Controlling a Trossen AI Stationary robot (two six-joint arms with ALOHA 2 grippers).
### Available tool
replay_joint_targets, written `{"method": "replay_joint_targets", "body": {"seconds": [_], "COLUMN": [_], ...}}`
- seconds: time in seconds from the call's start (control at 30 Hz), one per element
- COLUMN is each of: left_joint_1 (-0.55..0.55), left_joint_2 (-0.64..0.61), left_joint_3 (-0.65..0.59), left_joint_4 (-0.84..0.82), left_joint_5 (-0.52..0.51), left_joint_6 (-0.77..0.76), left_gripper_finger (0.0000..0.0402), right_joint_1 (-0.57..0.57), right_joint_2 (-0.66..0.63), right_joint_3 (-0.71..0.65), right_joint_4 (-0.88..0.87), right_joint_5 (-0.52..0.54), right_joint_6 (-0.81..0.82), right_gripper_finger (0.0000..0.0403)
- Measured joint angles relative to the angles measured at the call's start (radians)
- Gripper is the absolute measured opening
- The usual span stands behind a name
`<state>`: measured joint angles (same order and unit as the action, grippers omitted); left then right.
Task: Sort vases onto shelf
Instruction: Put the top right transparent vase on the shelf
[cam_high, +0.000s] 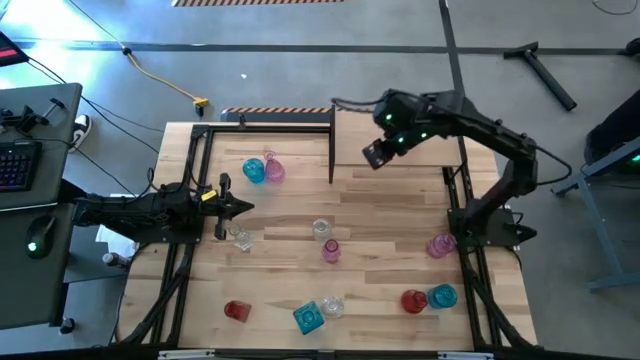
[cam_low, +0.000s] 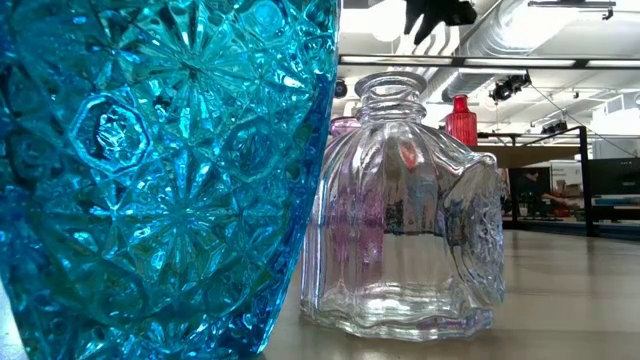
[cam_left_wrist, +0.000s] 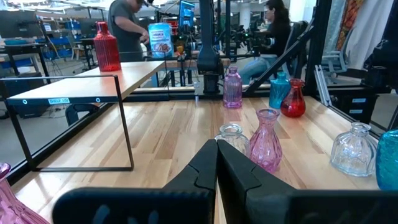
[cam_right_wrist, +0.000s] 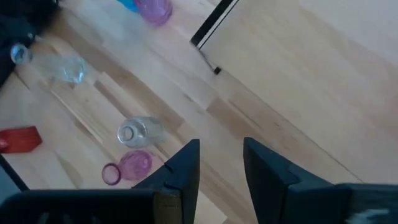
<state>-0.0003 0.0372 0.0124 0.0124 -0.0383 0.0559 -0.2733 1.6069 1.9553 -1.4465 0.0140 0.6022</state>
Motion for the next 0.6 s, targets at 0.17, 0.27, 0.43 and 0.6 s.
{"method": "replay_joint_targets", "body": {"seconds": [0.17,0.27,0.43,0.6], "left_joint_1": [0.0,0.0,0.0,0.0], "left_joint_2": [0.0,0.0,0.0,0.0], "left_joint_3": [0.0,0.0,0.0,0.0], "left_joint_4": [0.0,0.0,0.0,0.0], "left_joint_5": [0.0,0.0,0.0,0.0], "left_joint_6": [0.0,0.0,0.0,0.0], "left_gripper_finger": [0.0001,0.0001,0.0001,0.0001], "right_joint_1": [0.074,0.115,0.177,0.236], "right_joint_2": [0.066,0.105,0.169,0.228], "right_joint_3": [0.0,0.0,0.0,0.0], "right_joint_4": [0.032,0.06,0.084,0.111], "right_joint_5": [0.004,0.003,-0.003,-0.007], "right_joint_6": [-0.018,-0.025,-0.029,-0.034], "right_gripper_finger": [0.0103,0.0103,0.0103,0.0103]}}
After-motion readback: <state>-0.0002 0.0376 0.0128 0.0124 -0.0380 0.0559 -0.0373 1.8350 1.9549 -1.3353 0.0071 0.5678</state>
